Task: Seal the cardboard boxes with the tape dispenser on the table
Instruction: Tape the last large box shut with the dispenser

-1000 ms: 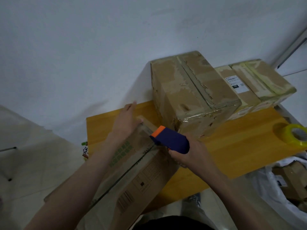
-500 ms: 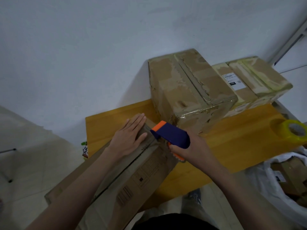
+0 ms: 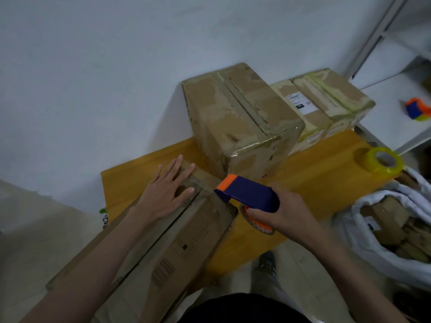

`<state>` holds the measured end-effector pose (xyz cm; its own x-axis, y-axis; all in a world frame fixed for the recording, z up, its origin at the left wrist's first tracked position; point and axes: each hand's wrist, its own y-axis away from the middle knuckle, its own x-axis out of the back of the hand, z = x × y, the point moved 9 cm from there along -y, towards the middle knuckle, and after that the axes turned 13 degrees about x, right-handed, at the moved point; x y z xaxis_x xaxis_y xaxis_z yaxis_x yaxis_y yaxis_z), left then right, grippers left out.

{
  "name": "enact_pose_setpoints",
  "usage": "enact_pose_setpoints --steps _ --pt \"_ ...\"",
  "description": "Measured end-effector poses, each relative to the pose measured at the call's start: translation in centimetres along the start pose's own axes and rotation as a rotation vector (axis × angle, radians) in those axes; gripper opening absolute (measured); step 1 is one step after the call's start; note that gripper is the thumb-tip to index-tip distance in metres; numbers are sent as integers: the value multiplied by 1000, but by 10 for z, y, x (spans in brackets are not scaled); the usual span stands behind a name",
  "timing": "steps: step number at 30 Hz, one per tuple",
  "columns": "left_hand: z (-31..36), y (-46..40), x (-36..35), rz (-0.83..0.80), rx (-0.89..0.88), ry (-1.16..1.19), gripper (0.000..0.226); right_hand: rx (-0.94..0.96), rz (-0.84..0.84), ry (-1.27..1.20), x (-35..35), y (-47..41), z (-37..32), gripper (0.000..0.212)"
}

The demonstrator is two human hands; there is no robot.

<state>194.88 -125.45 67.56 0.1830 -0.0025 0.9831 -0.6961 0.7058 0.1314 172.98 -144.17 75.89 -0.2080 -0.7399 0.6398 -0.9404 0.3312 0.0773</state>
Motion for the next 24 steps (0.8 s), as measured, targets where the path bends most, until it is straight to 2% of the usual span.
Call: enact_pose_setpoints --steps 9,19,24 --pt "23 6 5 71 -106 -119 77 -2 -26 54 -8 -3 1 50" --pt "66 30 -10 -37 -234 -19 72 11 -41 89 -12 -5 -3 49" --pt "71 33 -13 -33 -219 15 75 8 -53 86 -10 -5 -2 48"
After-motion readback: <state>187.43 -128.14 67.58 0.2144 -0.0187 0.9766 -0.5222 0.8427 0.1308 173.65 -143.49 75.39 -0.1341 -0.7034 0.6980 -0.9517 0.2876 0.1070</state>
